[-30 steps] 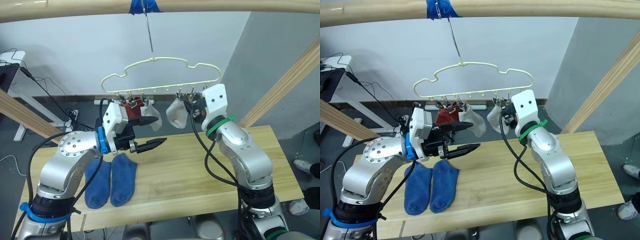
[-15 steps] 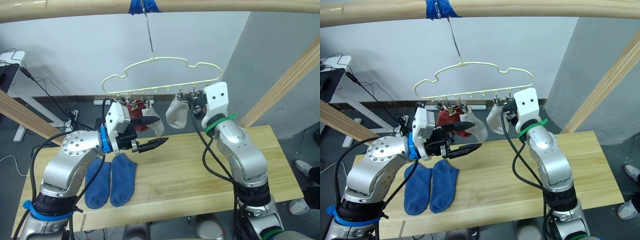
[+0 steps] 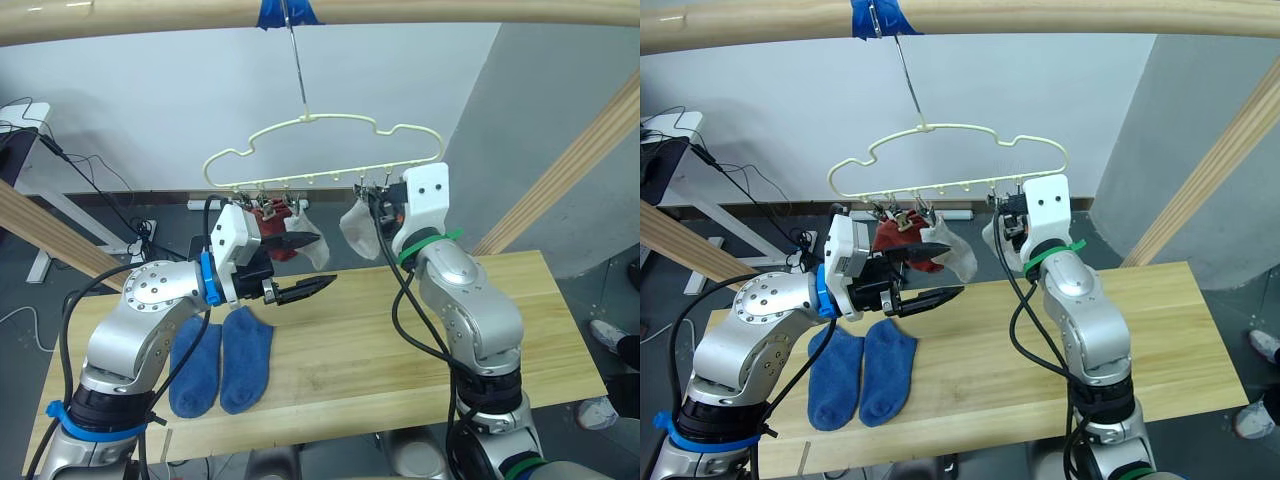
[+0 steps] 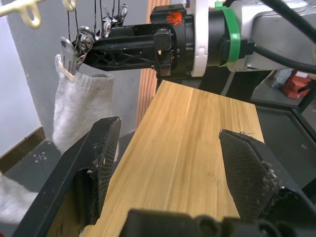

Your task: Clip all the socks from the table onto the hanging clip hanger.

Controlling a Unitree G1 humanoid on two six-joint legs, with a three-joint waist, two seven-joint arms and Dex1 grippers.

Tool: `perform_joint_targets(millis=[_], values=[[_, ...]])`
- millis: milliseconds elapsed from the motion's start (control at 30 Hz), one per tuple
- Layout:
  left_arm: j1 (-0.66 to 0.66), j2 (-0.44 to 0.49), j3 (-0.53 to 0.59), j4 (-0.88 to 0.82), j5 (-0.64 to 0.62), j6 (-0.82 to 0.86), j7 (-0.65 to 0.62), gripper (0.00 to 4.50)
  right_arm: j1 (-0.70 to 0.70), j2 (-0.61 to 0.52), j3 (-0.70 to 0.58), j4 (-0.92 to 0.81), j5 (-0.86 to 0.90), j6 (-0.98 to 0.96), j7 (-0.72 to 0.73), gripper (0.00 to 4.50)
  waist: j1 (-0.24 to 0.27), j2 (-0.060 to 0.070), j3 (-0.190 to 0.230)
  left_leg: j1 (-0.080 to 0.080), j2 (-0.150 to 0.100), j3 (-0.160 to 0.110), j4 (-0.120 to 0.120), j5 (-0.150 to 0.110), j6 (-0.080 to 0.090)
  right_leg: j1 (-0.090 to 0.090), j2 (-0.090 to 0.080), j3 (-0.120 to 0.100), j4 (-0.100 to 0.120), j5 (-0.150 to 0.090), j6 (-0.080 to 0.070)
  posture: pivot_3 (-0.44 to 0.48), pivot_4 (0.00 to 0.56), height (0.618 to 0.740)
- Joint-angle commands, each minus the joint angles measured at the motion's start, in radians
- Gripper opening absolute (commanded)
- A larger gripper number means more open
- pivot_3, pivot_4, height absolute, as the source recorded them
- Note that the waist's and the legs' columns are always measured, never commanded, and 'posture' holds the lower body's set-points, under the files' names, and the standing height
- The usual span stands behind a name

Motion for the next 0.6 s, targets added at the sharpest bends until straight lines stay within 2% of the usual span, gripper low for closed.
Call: perform_joint_targets(millis=[33,300,600], values=[[-0.009,-0.005,-0.004,-0.02,-0.001,-0.017,-0.001,3.52,-0.01,0.012,0.01,-0.074,-0.01,0.014,-0.017,2.18,0.0,0.0,0.0,0.0,0.0,0.0,0.0,0.0,0.0,0.0,0.0,0.0,0.0,0.0,0.0,-0.219,0.282,0.74],[-0.012,-0.011,-0.006,-0.011,0.003,-0.02,-0.004,3.52,-0.002,0.017,0.043,-0.107,-0.012,0.042,-0.029,2.18,-0.001,0.0,0.0,0.0,0.0,0.0,0.0,0.0,0.0,0.0,0.0,0.0,0.0,0.0,0.0,-0.224,0.281,0.74],[-0.008,-0.014,-0.004,-0.013,0.01,-0.02,-0.003,3.52,-0.013,0.035,0.05,-0.066,-0.011,0.01,-0.03,2.18,-0.001,0.0,0.0,0.0,0.0,0.0,0.0,0.0,0.0,0.0,0.0,0.0,0.0,0.0,0.0,-0.219,0.281,0.74]])
